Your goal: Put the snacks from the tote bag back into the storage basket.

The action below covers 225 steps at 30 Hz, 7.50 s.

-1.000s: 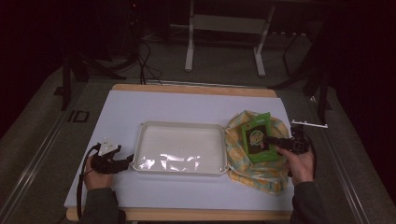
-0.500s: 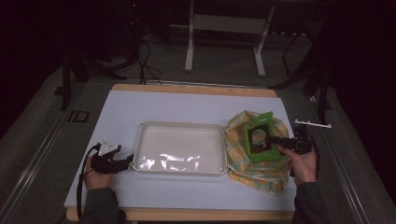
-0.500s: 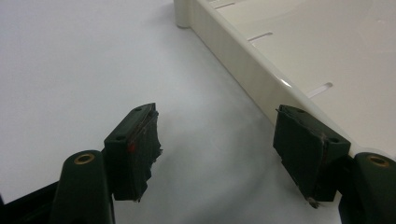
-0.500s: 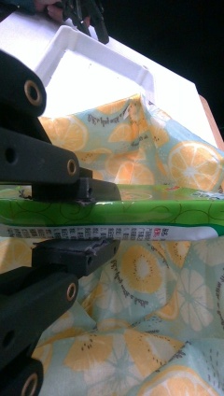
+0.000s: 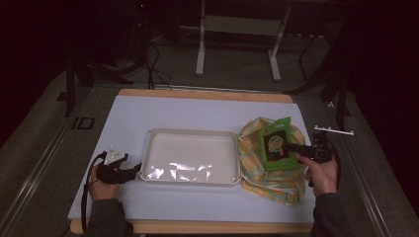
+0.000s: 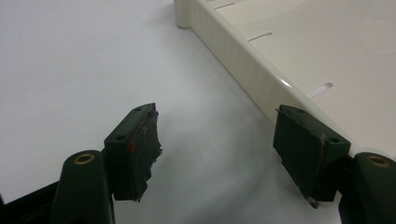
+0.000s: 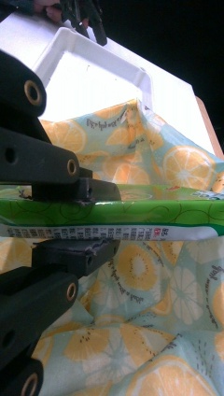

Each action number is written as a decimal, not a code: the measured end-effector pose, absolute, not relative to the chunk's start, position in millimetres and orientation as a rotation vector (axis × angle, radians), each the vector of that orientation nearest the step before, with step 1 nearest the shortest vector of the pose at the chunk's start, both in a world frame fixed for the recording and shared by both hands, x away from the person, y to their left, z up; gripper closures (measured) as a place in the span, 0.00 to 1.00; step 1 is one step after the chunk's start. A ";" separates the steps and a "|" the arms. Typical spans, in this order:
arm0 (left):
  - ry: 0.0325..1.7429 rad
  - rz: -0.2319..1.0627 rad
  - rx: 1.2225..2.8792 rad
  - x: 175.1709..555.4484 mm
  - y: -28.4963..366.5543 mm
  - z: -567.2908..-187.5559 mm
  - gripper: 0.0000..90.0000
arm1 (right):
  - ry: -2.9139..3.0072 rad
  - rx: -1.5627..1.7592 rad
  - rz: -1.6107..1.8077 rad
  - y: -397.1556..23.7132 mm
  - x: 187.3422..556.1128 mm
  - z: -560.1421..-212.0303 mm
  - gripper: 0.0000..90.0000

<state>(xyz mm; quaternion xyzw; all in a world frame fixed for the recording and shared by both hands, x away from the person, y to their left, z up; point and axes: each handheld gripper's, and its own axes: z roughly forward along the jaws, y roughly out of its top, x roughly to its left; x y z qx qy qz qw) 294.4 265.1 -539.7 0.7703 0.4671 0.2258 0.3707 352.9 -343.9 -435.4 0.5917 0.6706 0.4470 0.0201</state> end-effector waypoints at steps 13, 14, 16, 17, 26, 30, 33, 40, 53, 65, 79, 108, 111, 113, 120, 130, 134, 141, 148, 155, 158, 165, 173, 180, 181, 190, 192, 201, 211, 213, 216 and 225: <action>1.198 0.577 1.974 294.5 265.3 -539.8 0.35 | 2.064 1.834 1.405 -347.6 352.0 -429.3 0.82; 1.199 0.576 1.974 294.5 265.2 -539.8 0.35 | 2.061 1.836 1.405 -347.8 351.9 -428.7 0.82; 1.198 0.578 1.974 294.5 265.2 -539.8 0.35 | 2.060 1.833 1.404 -348.4 351.7 -427.7 0.82; 1.198 0.577 1.974 294.5 265.2 -539.8 0.35 | 2.059 1.834 1.405 -348.5 351.5 -427.2 0.82; 1.198 0.577 1.974 294.5 265.2 -539.8 0.35 | 2.062 1.823 1.412 -349.4 349.5 -423.8 0.82; 1.198 0.576 1.974 294.6 265.3 -539.8 0.35 | 2.062 1.823 1.411 -349.1 348.8 -423.2 0.82; 1.198 0.576 1.974 294.5 265.3 -539.8 0.35 | 2.062 1.819 1.414 -349.2 348.2 -422.2 0.82; 1.198 0.575 1.975 294.6 265.2 -539.8 0.35 | 2.065 1.806 1.416 -348.3 346.2 -418.3 0.82; 1.198 0.578 1.974 294.4 265.3 -539.7 0.35 | 2.063 1.795 1.420 -347.0 343.8 -413.9 0.82; 1.197 0.582 1.971 294.2 265.4 -539.6 0.35 | 2.058 1.778 1.439 -344.9 342.1 -408.7 0.82; 1.198 0.589 1.962 293.4 266.2 -539.1 0.35 | 2.064 1.759 1.457 -341.4 339.7 -402.9 0.82; 1.211 0.590 1.931 293.1 270.8 -538.7 0.34 | 2.081 1.723 1.498 -332.8 339.6 -393.2 0.82; 1.217 0.594 1.927 293.3 271.7 -538.7 0.33 | 2.082 1.726 1.512 -332.2 339.6 -393.3 0.82; 1.220 0.598 1.928 293.2 272.3 -538.6 0.33 | 2.083 1.727 1.514 -331.4 339.6 -393.4 0.82; 1.229 0.604 1.916 293.0 274.3 -538.5 0.33 | 2.083 1.719 1.525 -329.6 339.0 -391.3 0.82; 1.243 0.613 1.911 292.8 276.6 -538.7 0.32 | 2.084 1.719 1.532 -325.9 337.9 -392.5 0.82; 1.240 0.615 1.918 292.9 276.3 -538.8 0.32 | 2.087 1.716 1.537 -323.0 338.1 -391.8 0.82; 1.240 0.616 1.925 293.1 275.7 -539.0 0.33 | 2.091 1.710 1.551 -317.0 339.1 -390.8 0.82; 1.239 0.616 1.931 293.5 275.1 -539.2 0.33 | 2.091 1.705 1.566 -311.9 340.0 -390.6 0.82; 1.239 0.616 1.931 293.4 275.3 -539.2 0.33 | 2.093 1.702 1.575 -306.1 341.1 -391.5 0.82; 1.239 0.614 1.928 293.3 275.6 -539.2 0.33 | 2.094 1.699 1.578 -304.5 341.6 -391.7 0.82; 1.239 0.612 1.923 293.3 275.7 -539.6 0.33 | 2.099 1.692 1.588 -298.3 342.9 -390.8 0.82; 1.245 0.610 1.931 293.9 275.4 -539.7 0.33 | 2.104 1.685 1.602 -291.0 344.9 -390.6 0.82; 1.245 0.610 1.935 294.0 275.2 -539.7 0.33 | 2.110 1.680 1.610 -285.1 346.3 -390.4 0.82; 1.244 0.610 1.935 294.1 275.2 -539.7 0.33 | 2.113 1.676 1.610 -284.5 346.5 -390.5 0.82; 1.243 0.608 1.938 294.3 275.0 -539.8 0.33 | 2.120 1.673 1.623 -277.5 347.8 -392.5 0.82; 1.242 0.608 1.939 294.3 275.0 -539.8 0.33 | 2.122 1.676 1.623 -276.0 347.9 -392.7 0.82; 1.241 0.609 1.939 294.3 274.6 -539.9 0.33 | 2.118 1.678 1.638 -270.7 348.8 -394.7 0.82; 1.241 0.610 1.941 294.3 274.3 -540.0 0.33 | 2.122 1.683 1.647 -263.9 349.2 -398.0 0.82; 1.240 0.609 1.942 294.3 274.2 -540.0 0.33 | 2.129 1.679 1.643 -261.6 349.3 -399.2 0.82; 1.239 0.611 1.944 294.3 274.1 -540.0 0.33 | 2.127 1.683 1.647 -259.2 349.4 -401.0 0.82; 1.241 0.611 1.945 294.4 273.9 -540.0 0.33 | 2.129 1.685 1.654 -251.9 348.2 -405.9 0.82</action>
